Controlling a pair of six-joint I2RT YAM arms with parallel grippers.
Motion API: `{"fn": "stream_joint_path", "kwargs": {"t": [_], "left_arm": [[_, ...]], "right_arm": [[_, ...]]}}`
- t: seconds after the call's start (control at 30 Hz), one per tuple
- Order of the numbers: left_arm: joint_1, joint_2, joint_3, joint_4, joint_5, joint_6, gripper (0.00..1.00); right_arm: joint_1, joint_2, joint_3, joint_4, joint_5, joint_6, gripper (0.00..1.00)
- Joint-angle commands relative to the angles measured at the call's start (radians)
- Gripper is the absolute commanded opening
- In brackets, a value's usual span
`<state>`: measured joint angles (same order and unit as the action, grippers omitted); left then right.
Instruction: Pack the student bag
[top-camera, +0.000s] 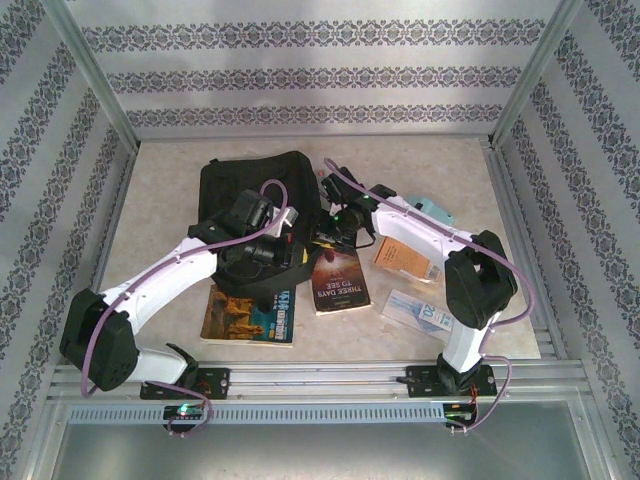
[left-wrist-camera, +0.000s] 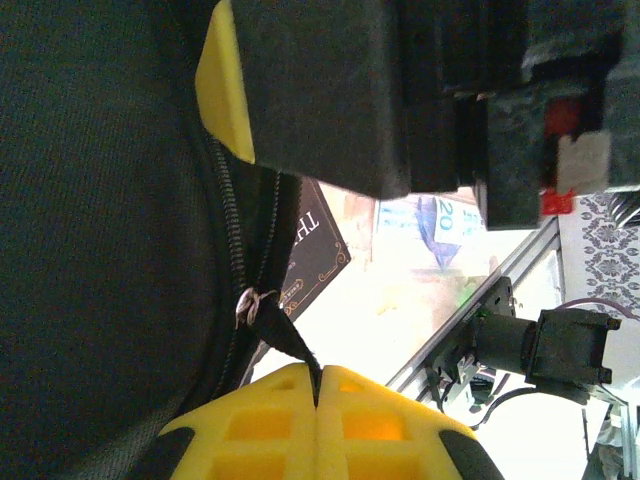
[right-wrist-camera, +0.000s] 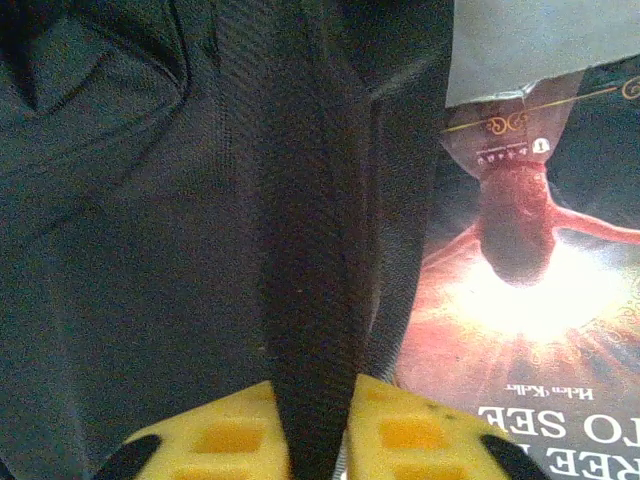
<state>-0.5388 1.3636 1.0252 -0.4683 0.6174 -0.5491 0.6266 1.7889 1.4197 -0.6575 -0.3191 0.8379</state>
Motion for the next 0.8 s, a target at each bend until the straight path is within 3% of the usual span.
{"fn": "stream_joint_path", "kwargs": {"t": [0.0,0.17,0.43,0.77], "left_arm": [[-0.016,-0.047,-0.006,-0.052,-0.020,0.052,0.00],[-0.015,-0.064,-0.001,-0.127,-0.039,0.096,0.00],[-0.013,-0.107,-0.034,-0.164,-0.050,0.101,0.00],[0.040,-0.175,-0.095,-0.185,-0.025,0.081,0.00]], "right_arm": [[0.003,0.017,0.062,-0.054,0.059,-0.073,0.09],[-0.020,0.057,0.140,-0.151,0.094,-0.183,0.00],[-0.072,0.089,0.177,-0.200,0.112,-0.247,0.00],[-0.109,0.089,0.223,-0.253,0.261,-0.303,0.00]]}}
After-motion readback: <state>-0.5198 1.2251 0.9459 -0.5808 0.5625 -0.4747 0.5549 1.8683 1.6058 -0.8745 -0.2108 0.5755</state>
